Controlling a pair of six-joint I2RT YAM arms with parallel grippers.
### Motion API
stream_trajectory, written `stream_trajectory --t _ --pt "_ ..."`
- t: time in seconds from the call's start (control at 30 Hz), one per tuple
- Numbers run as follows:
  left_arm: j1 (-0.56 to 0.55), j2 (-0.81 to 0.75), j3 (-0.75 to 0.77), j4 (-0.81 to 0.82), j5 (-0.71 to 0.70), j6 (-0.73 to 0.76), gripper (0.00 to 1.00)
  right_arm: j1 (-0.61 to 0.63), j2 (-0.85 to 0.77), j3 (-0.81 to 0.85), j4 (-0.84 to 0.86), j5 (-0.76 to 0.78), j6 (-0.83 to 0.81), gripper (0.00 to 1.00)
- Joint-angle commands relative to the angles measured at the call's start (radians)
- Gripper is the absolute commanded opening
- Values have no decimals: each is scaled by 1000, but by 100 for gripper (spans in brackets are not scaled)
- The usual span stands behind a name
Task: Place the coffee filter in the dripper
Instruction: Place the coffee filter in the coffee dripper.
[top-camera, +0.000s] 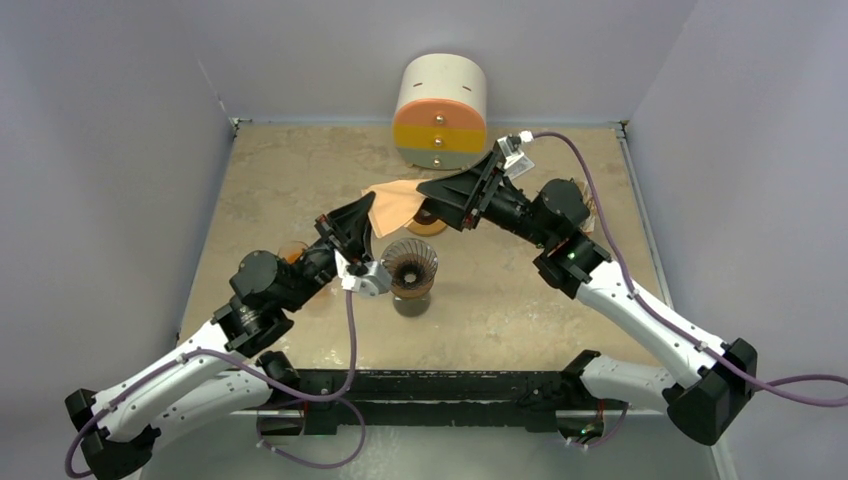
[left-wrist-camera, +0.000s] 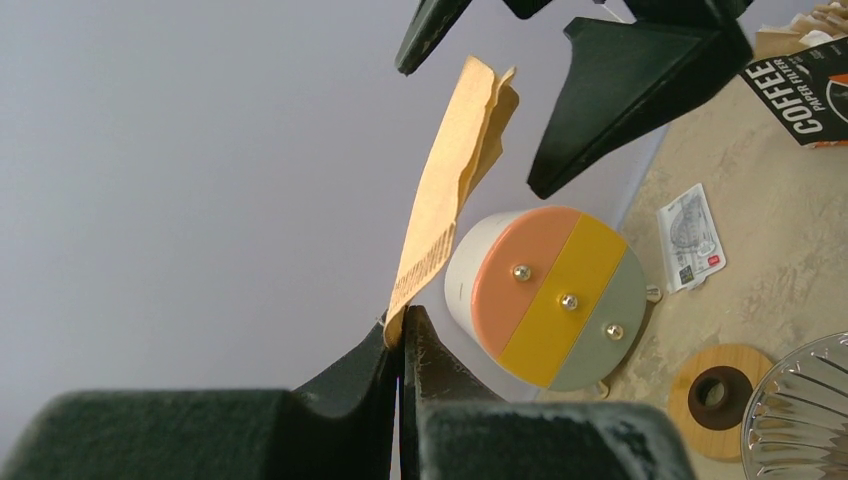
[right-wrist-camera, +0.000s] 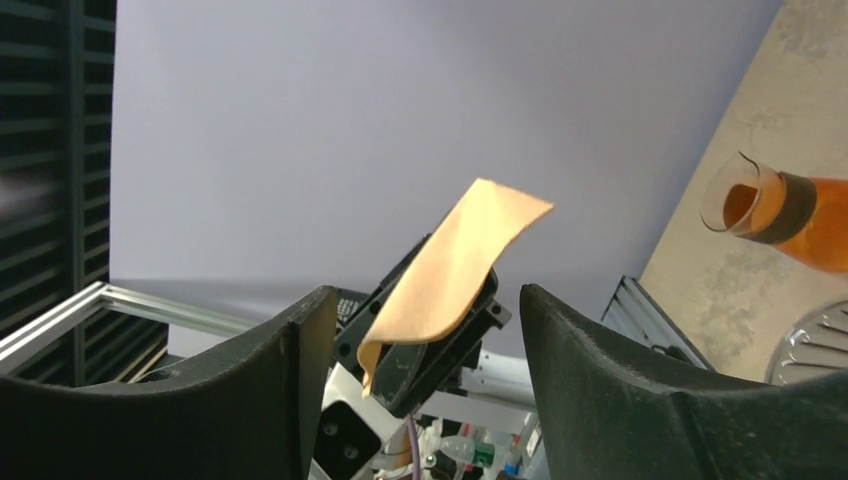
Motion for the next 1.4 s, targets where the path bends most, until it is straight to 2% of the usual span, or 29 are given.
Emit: stream_trajectory --t 0.0,0.13,0.3,0.4,0.43,0.5,0.57,0.67,0.83,1.0,1.13,1.37 --pt "2 -20 -13 -7 36 -5 0 17 18 73 79 63 15 68" --pt "1 -25 -23 -33 76 -9 0 42 51 104 91 62 0 55" --pt "2 -30 -15 -74 107 -27 0 55 70 104 118 42 3 28" --pt "2 -30 -10 -85 108 -33 0 56 62 98 115 40 -8 3" --pt "2 -31 -7 -87 109 -41 0 57 58 96 111 39 -11 0" --pt "2 -33 4 -96 110 -71 1 57 50 93 107 36 -23 0" --pt "2 -36 28 -125 114 -113 11 56 37 88 95 36 -43 0" --pt "2 -44 70 -190 126 -189 17 57 11 77 62 52 -78 0" --pt "2 -86 112 -292 169 -362 33 58 -23 69 37 59 -142 0" --pt "2 -140 141 -384 190 -501 40 58 -75 80 -77 102 -264 0" --pt "1 -167 184 -432 165 -716 47 58 -104 109 -173 147 -388 0" --pt "2 -45 363 -555 179 -999 47 66 -76 211 -355 283 -558 0"
